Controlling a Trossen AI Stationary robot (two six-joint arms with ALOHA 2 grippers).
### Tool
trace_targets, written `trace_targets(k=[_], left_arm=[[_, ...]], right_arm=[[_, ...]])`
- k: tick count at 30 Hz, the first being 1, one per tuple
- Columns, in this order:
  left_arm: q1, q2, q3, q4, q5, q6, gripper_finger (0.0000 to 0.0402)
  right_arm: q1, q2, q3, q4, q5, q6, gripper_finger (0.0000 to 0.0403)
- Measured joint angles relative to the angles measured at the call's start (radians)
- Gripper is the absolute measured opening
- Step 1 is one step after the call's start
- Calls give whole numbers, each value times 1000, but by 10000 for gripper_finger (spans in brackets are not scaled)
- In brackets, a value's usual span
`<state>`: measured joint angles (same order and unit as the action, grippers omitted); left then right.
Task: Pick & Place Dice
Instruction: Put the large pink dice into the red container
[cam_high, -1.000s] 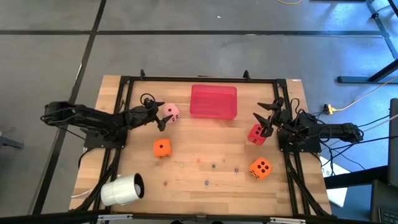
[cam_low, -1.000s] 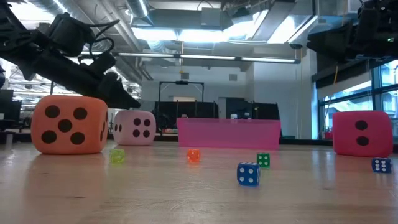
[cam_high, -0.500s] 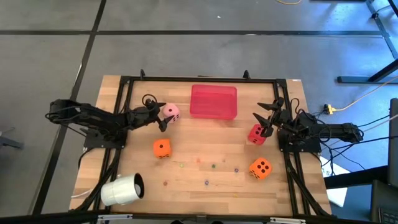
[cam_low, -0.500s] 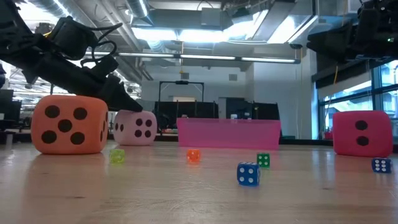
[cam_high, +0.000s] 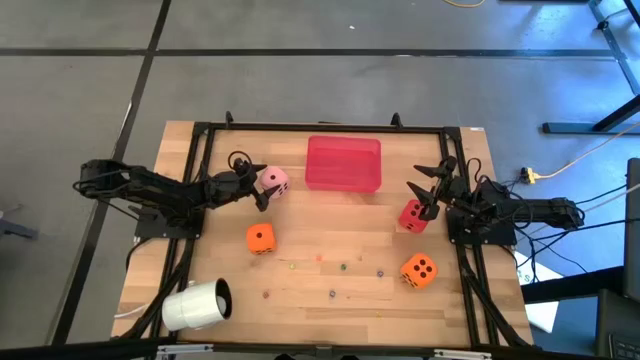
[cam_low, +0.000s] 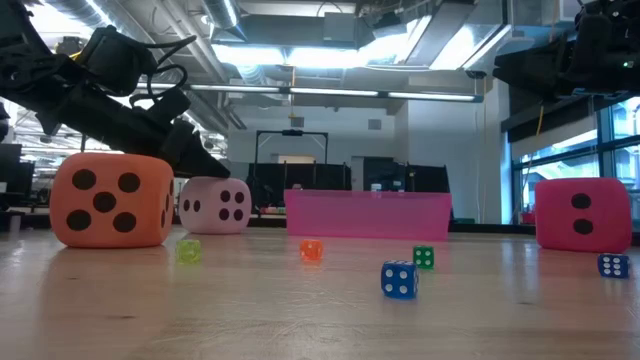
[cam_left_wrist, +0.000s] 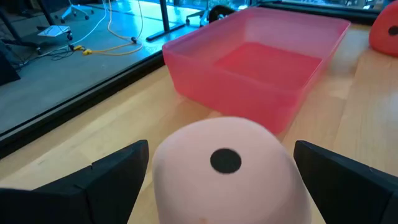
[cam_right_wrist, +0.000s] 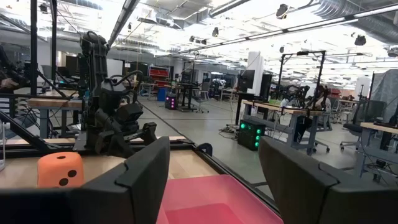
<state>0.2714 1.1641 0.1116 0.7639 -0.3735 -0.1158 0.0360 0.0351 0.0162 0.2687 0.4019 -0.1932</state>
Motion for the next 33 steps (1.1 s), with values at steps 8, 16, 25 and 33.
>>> trace_targets(k=[8,16,25,33], left_arm=[[0,0,0,-5,30,-35,400],[0,-3,2,-60,-3,-57,400],[-2,0,0,-26,-16,5,400],[-1,0,0,-14,-35,16,400]], right_arm=[[0,0,0,0,-1,-1,247],[0,0,0,0,-1,-2,247],[0,0,0,-1,0,-2,247],[0,0,0,-4,0,-1,247]])
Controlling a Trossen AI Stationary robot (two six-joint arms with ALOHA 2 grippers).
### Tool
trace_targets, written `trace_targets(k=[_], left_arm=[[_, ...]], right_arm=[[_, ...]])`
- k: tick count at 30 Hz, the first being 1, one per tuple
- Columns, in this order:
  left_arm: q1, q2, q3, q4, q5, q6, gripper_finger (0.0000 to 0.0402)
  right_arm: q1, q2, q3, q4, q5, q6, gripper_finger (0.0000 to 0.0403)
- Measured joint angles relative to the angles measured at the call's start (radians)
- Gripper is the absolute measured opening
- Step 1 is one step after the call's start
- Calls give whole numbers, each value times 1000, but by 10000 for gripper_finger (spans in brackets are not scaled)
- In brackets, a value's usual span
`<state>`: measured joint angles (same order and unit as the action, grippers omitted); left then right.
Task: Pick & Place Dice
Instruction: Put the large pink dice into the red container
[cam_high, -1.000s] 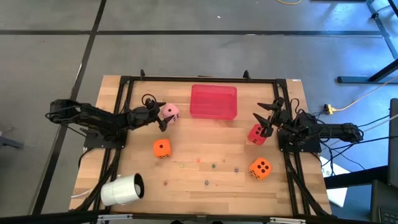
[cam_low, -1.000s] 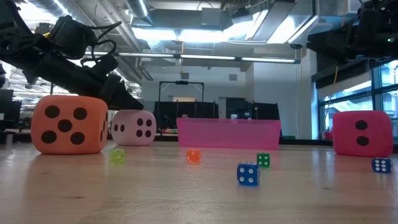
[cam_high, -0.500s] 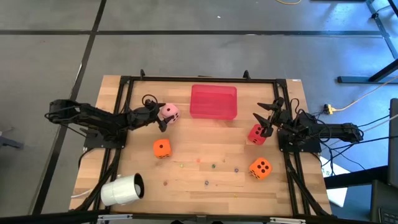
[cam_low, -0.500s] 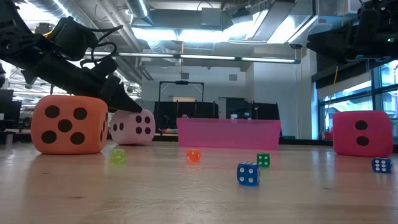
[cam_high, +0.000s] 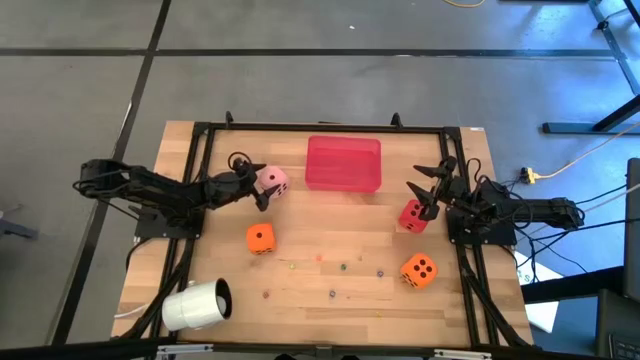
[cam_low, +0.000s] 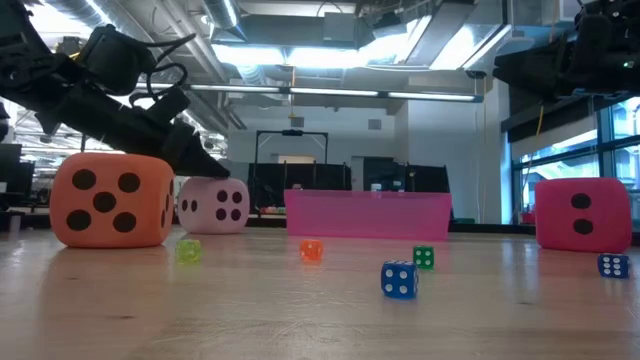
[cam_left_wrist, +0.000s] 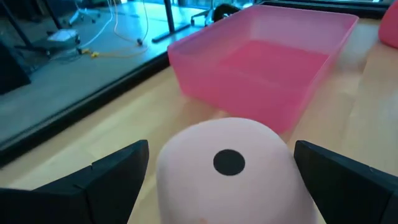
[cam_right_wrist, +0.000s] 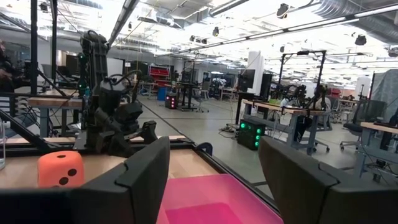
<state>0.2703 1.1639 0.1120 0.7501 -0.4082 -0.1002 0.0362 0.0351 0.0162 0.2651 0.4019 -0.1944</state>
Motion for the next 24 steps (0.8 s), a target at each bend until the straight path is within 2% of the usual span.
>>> trace_targets(k=[4,10,24], left_arm=[[0,-2,2,-39,3,-59,400],[0,-2,2,-38,0,-64,400],[0,0,38,-17,-8,13,400]], right_arm=[[0,0,0,-19,2,0,247],[0,0,0,-27,2,-1,247],[0,0,0,-27,2,-1,247]])
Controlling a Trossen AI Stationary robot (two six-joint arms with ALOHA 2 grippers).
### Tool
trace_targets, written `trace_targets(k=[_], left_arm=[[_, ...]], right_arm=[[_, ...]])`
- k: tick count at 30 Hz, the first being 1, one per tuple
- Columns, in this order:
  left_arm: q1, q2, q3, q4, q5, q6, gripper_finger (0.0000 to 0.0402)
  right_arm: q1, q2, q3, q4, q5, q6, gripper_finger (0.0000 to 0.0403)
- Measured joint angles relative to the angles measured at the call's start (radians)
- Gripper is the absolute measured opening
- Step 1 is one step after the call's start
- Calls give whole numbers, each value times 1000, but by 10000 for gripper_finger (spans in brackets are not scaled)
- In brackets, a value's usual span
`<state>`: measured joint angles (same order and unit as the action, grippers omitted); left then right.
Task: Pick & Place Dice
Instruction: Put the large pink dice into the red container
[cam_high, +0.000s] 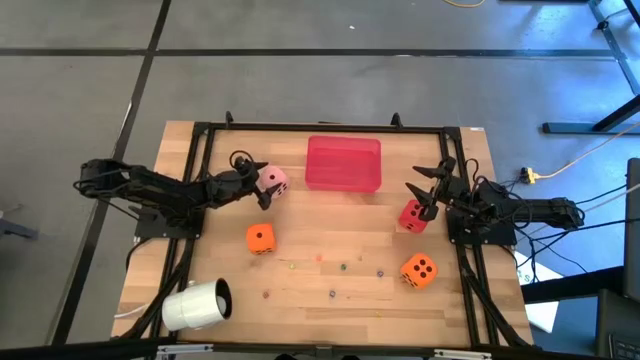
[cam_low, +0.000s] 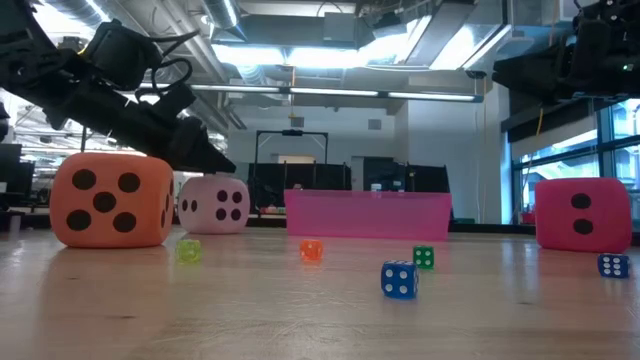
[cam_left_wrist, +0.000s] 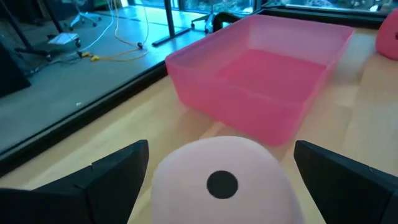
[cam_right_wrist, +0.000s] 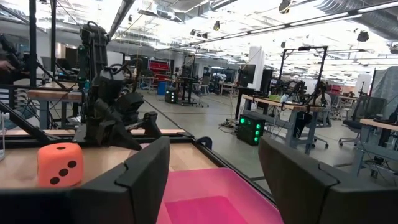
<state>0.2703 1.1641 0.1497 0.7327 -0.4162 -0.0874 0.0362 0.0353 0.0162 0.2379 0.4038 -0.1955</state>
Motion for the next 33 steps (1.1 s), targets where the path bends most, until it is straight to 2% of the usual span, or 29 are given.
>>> trace_targets(k=[4,11,25,33], left_arm=[[0,0,0,1,-36,42,400],[0,0,0,2,-37,133,400],[0,-1,0,3,-9,111,400],[0,-1,0,4,-57,92,400]], right_arm=[[0,0,0,-1,0,3,247],[0,0,0,-31,-1,27,247],[0,0,0,-55,-1,65,247],[0,0,0,-55,-1,65,247]])
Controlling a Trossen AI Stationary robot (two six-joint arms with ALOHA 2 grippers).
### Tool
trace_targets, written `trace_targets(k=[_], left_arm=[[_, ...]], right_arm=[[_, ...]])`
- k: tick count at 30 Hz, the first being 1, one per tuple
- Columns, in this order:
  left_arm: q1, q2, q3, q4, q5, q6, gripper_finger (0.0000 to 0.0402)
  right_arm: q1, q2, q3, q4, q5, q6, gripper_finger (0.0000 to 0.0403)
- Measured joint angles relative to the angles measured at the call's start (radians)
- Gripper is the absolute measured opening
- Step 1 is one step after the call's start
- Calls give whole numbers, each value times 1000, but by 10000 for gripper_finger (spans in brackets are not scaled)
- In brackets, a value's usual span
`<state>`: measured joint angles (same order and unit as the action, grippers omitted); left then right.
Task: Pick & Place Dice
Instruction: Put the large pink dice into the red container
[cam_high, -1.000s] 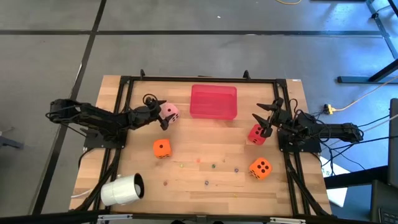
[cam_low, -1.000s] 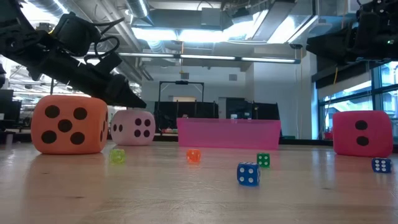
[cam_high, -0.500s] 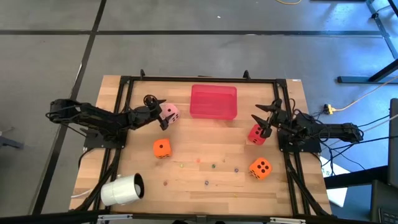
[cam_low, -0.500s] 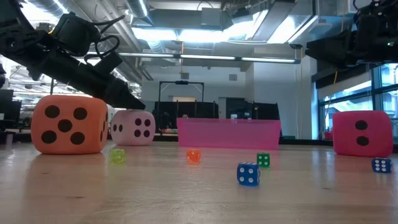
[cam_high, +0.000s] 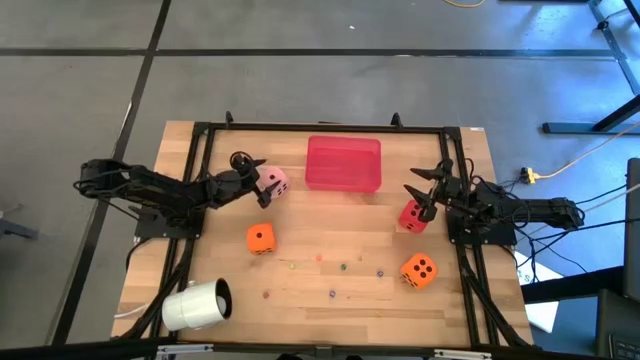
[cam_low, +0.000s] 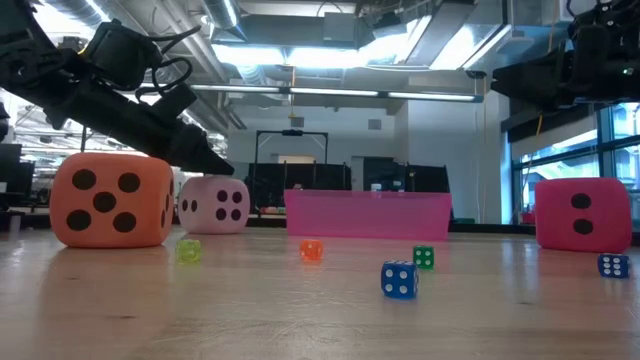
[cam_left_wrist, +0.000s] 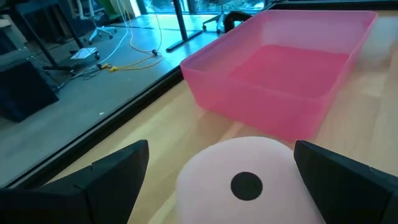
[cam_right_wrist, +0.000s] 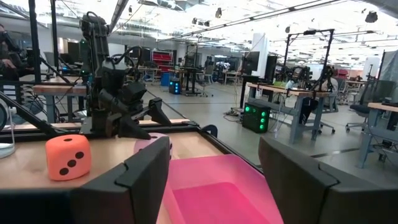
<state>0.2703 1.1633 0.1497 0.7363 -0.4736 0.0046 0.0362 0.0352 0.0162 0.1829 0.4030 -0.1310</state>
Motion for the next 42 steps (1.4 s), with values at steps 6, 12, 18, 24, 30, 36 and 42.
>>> trace_targets(k=[6,12,18,24,30,36,42], left_arm=[[0,0,9,-1,5,-27,400],[0,0,53,-6,19,-69,400],[0,0,55,-10,-23,-107,400],[-11,0,56,-81,-2,-160,400],[-50,0,56,-119,-34,-177,400],[-55,-1,56,-171,-107,-178,400],[-55,-1,57,-183,-65,-205,400]], right_arm=[[0,0,0,0,0,20,247],[0,0,0,-1,0,19,247],[0,0,0,-11,0,19,247],[0,0,0,-21,-1,19,247],[0,0,0,-21,0,19,247],[0,0,0,-21,0,19,247],[0,0,0,-21,0,19,247]])
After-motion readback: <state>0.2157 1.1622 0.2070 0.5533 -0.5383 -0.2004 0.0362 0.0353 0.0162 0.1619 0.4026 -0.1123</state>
